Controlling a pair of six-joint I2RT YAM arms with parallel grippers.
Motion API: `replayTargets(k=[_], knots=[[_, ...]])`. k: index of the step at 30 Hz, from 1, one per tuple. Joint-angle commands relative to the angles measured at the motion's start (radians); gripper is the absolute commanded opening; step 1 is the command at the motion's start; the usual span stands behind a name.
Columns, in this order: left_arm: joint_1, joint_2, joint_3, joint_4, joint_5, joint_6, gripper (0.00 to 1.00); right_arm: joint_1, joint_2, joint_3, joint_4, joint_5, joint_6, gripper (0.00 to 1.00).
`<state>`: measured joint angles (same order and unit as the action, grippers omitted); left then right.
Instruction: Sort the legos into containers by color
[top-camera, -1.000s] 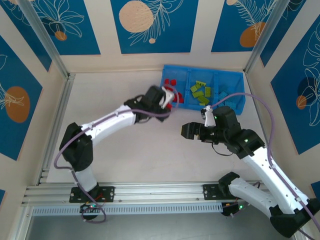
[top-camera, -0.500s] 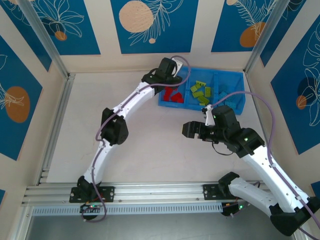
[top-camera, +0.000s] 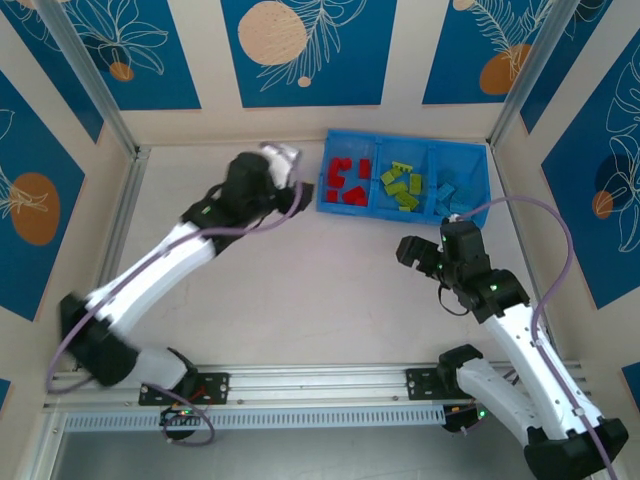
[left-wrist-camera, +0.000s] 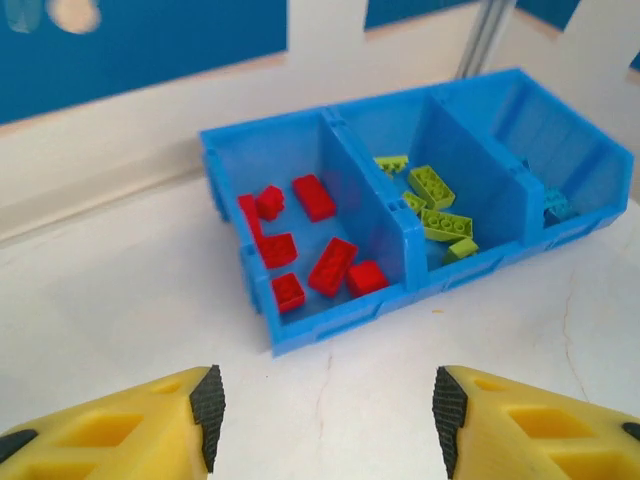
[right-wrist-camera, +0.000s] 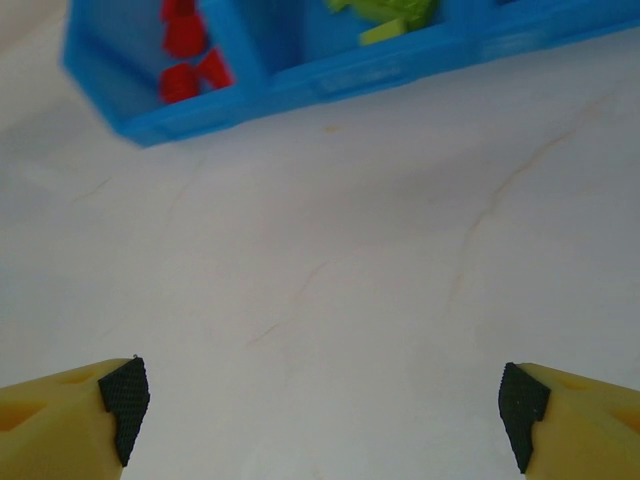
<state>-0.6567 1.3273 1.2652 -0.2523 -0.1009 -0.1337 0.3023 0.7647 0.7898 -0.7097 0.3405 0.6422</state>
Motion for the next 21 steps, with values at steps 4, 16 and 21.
replayTargets(k=[4,16,21], knots=[[0.018,-0.288,-0.434,0.111,-0.416,0.010,0.71,-0.147,0.050,-0.273,0.581,0.123,-0.287,0.92],[0.350,-0.128,-0.798,0.643,-0.407,0.198,1.00,-0.356,0.664,-0.374,1.431,-0.193,-0.449,0.93],[0.462,0.124,-0.827,0.962,-0.209,0.242,1.00,-0.302,0.758,-0.381,1.526,-0.221,-0.525,1.00]])
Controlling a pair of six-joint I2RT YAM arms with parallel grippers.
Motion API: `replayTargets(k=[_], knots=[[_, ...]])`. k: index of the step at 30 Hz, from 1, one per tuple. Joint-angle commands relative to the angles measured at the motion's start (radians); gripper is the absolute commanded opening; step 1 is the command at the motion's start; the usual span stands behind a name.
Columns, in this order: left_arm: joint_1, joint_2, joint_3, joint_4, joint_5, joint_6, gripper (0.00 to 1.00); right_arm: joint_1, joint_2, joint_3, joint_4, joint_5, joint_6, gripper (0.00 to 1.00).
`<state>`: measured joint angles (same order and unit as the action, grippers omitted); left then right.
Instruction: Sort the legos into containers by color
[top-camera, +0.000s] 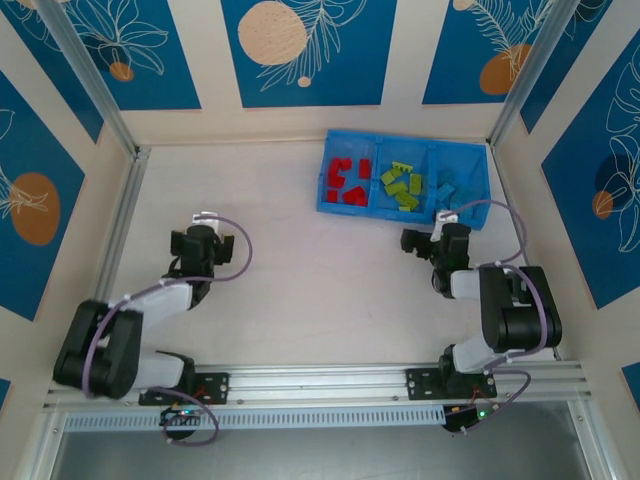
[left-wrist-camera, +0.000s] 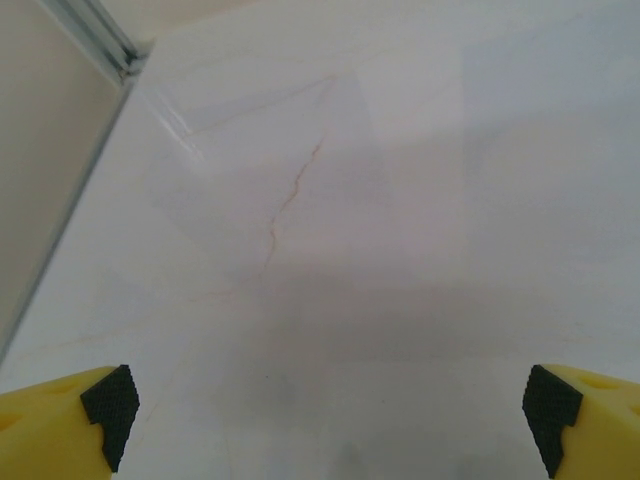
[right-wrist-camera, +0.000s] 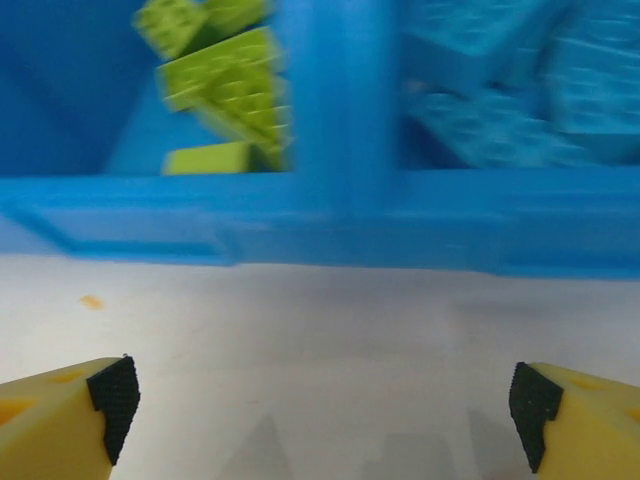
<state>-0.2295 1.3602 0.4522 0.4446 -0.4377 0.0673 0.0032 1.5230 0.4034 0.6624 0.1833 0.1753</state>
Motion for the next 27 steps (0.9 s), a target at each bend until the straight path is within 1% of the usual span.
replayTargets(k=[1,2,3,4,5,6,7,8,9,10,14,27], knots=[[0.057,0.140,-0.016,0.321,0.172,0.030,1.00,-0.002,0.013,-0.011,0.211,-0.059,-0.059,0.99],[0.082,0.149,0.007,0.284,0.186,-0.001,1.00,0.005,-0.004,-0.004,0.167,-0.026,-0.054,0.99],[0.111,0.141,0.019,0.232,0.243,-0.022,1.00,0.007,0.002,-0.006,0.183,-0.018,-0.056,0.99],[0.125,0.150,0.007,0.268,0.263,-0.030,1.00,0.009,0.005,-0.007,0.195,-0.016,-0.057,0.99],[0.130,0.141,-0.008,0.279,0.286,-0.027,1.00,0.007,-0.003,-0.002,0.166,-0.019,-0.054,0.99],[0.131,0.151,-0.039,0.350,0.308,-0.021,1.00,0.006,0.003,-0.004,0.183,-0.023,-0.057,0.99],[0.133,0.187,-0.077,0.459,0.305,-0.018,1.00,0.007,0.000,-0.002,0.176,-0.021,-0.057,0.99],[0.131,0.196,-0.085,0.487,0.287,-0.023,1.00,0.008,-0.001,-0.003,0.173,-0.022,-0.057,0.99],[0.132,0.167,-0.062,0.393,0.286,-0.032,1.00,0.007,0.002,-0.003,0.178,-0.022,-0.057,0.99],[0.135,0.187,-0.070,0.443,0.285,-0.028,1.00,0.007,-0.001,-0.003,0.170,-0.024,-0.057,0.99],[0.134,0.177,-0.064,0.413,0.286,-0.032,1.00,0.007,0.000,-0.002,0.174,-0.024,-0.057,0.99],[0.135,0.177,-0.068,0.421,0.287,-0.030,1.00,0.011,-0.001,-0.002,0.174,-0.019,-0.059,0.99]])
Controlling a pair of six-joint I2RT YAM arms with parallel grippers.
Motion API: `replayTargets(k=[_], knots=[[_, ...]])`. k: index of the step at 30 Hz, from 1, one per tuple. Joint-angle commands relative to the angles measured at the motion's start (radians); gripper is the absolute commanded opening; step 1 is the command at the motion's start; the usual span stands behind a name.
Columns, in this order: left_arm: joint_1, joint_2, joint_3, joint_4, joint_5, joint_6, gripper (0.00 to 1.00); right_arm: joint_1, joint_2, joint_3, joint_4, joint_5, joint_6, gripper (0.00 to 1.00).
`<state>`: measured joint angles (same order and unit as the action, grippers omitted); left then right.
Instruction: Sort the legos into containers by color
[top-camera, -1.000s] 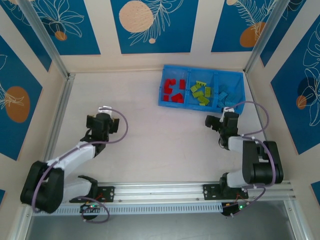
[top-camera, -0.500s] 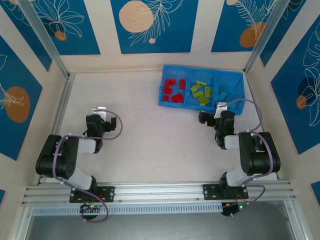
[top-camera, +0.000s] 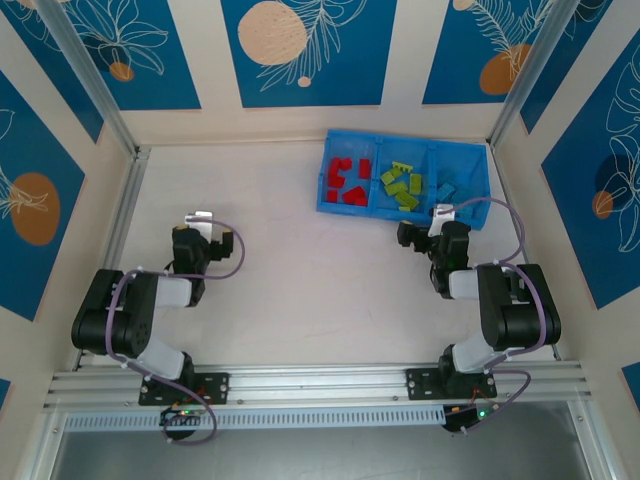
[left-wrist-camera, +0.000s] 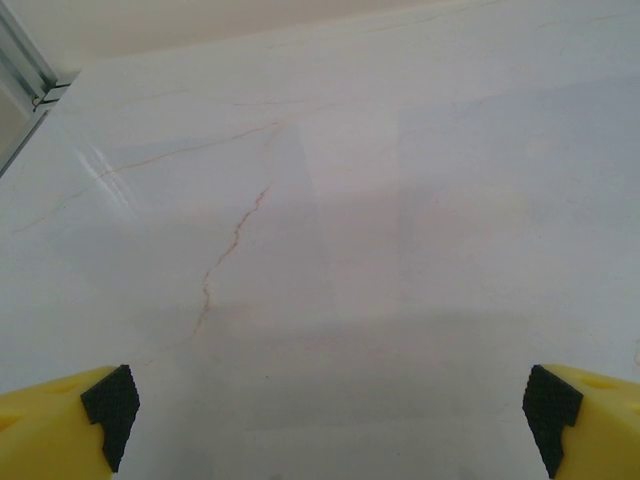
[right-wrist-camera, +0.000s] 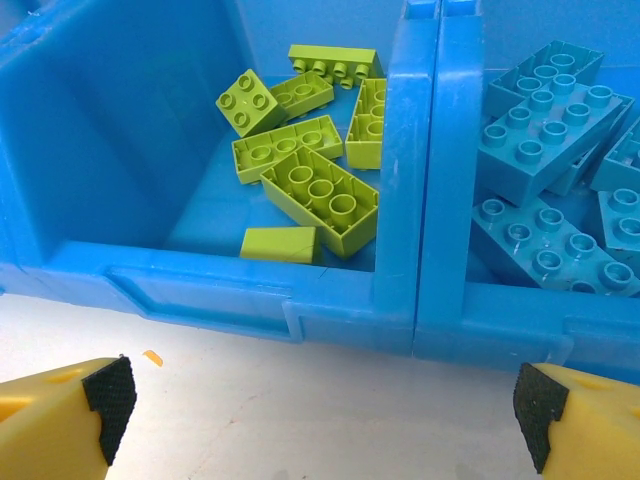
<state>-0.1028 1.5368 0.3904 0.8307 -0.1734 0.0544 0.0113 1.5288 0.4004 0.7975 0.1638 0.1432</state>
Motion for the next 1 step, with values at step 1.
replayTargets(k=[1], knots=[[0.009,0.000,-0.005,0.036,0.025,-0.018,1.00,0.003,-0.005,0.001,0.040,0.000,-0.028,0.99]])
